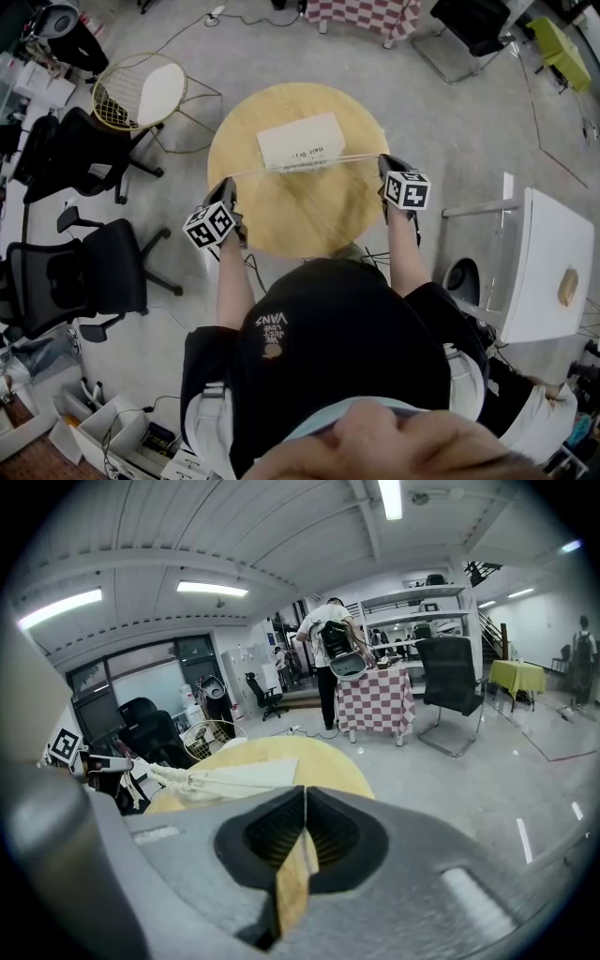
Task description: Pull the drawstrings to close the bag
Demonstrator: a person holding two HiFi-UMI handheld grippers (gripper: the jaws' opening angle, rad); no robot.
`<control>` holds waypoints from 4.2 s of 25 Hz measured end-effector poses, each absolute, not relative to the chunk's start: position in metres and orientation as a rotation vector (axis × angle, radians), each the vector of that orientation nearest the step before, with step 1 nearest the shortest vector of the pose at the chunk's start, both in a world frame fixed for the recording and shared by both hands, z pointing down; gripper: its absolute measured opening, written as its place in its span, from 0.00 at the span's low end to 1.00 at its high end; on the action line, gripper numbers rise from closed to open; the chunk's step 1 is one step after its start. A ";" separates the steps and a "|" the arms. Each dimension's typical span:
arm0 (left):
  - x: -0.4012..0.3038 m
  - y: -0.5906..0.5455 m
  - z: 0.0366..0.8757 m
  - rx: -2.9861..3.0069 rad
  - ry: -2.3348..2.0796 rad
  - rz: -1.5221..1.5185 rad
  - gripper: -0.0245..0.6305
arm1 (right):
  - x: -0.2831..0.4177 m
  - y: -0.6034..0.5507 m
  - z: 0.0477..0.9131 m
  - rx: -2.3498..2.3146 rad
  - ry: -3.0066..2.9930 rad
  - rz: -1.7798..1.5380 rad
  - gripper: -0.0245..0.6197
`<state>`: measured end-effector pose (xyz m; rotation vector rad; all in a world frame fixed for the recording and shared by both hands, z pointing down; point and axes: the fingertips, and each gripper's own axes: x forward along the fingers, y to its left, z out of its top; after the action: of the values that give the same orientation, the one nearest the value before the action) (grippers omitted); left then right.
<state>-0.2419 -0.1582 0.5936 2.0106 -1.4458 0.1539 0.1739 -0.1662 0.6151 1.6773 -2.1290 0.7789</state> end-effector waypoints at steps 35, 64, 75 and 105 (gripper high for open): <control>-0.260 -0.158 0.628 1.945 -1.463 0.197 0.07 | 0.194 -0.156 0.661 1.675 -2.048 0.929 0.04; -0.275 -0.125 0.669 1.824 -1.465 0.286 0.22 | 0.189 -0.129 0.687 1.684 -1.971 0.972 0.13; -0.286 -0.116 0.668 1.819 -1.488 0.282 0.22 | 0.189 -0.117 0.688 1.715 -1.982 1.012 0.16; -0.258 -0.101 0.634 1.969 -1.406 0.190 0.22 | 0.172 -0.093 0.653 1.779 -2.089 0.934 0.16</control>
<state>-0.2580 -0.1010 0.6342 1.9691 -1.4059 0.1897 0.1719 -0.0929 0.6529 1.7788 -2.0888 0.9345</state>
